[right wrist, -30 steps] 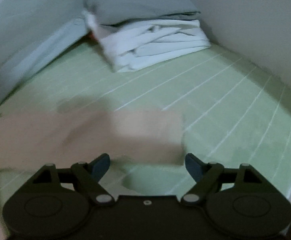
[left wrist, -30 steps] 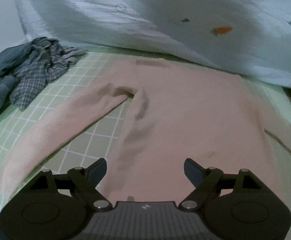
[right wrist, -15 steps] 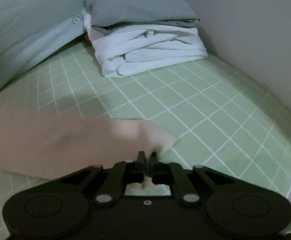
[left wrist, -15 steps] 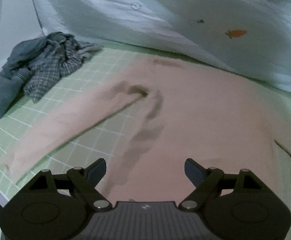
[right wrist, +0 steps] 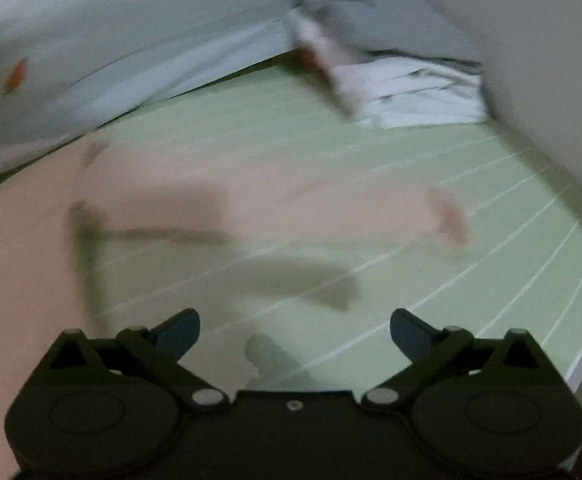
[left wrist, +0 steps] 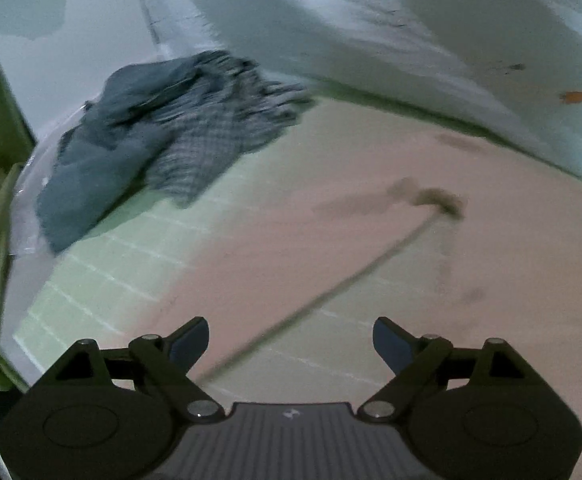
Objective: Fold clothes
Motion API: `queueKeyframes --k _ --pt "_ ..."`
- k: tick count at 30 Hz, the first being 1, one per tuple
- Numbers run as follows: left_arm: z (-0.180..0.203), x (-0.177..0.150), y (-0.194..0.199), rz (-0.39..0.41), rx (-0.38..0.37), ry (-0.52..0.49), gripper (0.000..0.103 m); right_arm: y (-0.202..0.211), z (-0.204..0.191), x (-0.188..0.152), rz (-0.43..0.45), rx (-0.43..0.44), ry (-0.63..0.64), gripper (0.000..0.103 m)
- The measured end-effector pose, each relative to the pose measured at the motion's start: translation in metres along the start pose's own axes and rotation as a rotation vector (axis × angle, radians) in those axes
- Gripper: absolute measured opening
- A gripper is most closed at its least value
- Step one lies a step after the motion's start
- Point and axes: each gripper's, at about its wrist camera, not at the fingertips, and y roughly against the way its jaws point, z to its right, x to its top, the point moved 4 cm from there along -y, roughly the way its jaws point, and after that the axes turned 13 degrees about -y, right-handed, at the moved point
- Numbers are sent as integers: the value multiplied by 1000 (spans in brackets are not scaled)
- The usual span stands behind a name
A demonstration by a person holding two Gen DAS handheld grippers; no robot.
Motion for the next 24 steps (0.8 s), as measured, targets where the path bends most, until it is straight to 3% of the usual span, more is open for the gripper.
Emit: queueKeyframes --k 4,9,20,24 --pt "-53 -12 -26 -43 -24 14 92 25 -50 -40 -26 31 58 103" --pt "-91 -25 -56 -91 -76 -24 92 55 -95 -82 -38 39 99 103" --pt "-98 -43 -84 -97 -170 -97 89 80 -122 -120 -52 -29 118 103" --pt "-94 -41 -81 -71 -188 -101 72 81 -120 -115 -41 -26 102 103"
